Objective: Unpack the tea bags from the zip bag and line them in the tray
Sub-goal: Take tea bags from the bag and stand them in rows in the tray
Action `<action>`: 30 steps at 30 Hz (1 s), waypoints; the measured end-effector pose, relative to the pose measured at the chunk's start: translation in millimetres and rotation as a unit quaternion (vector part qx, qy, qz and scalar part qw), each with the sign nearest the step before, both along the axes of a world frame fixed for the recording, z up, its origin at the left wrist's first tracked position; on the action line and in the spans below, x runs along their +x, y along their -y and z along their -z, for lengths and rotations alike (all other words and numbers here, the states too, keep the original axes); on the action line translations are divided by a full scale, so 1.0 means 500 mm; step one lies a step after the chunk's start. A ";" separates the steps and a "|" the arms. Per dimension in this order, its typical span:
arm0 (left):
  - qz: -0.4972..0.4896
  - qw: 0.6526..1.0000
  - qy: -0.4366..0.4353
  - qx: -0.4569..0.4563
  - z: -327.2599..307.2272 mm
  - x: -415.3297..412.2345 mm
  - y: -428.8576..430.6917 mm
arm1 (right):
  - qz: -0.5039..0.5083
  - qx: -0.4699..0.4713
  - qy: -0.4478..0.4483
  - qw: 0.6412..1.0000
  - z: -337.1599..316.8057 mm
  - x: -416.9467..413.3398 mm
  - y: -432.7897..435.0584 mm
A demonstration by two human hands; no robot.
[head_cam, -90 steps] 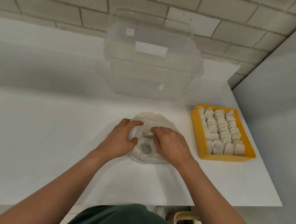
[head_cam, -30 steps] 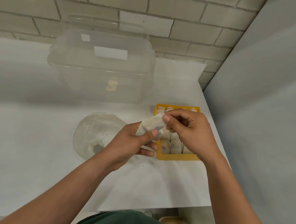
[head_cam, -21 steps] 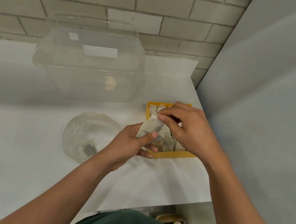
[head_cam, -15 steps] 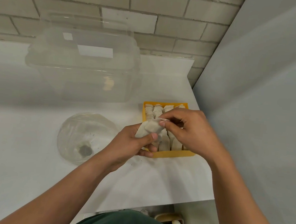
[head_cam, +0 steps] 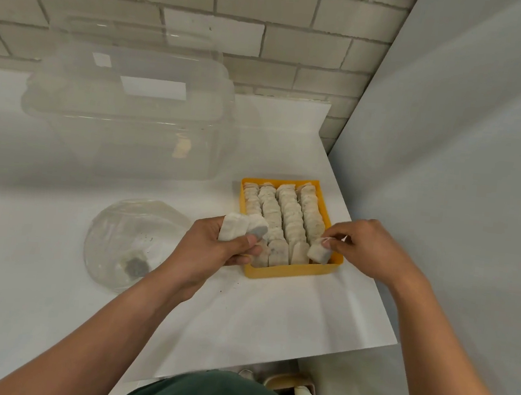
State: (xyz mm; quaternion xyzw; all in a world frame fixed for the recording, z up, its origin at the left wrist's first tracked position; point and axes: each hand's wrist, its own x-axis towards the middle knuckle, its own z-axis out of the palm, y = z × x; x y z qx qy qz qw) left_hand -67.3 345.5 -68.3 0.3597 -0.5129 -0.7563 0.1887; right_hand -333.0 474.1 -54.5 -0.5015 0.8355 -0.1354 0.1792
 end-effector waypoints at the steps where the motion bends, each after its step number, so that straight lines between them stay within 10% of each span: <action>1: -0.007 1.000 -0.006 0.011 0.000 -0.001 0.001 | -0.002 0.016 0.002 1.000 0.006 -0.001 -0.001; 30: -0.026 0.998 -0.032 0.053 -0.002 0.014 0.009 | -0.063 0.075 -0.175 0.980 0.087 -0.014 0.045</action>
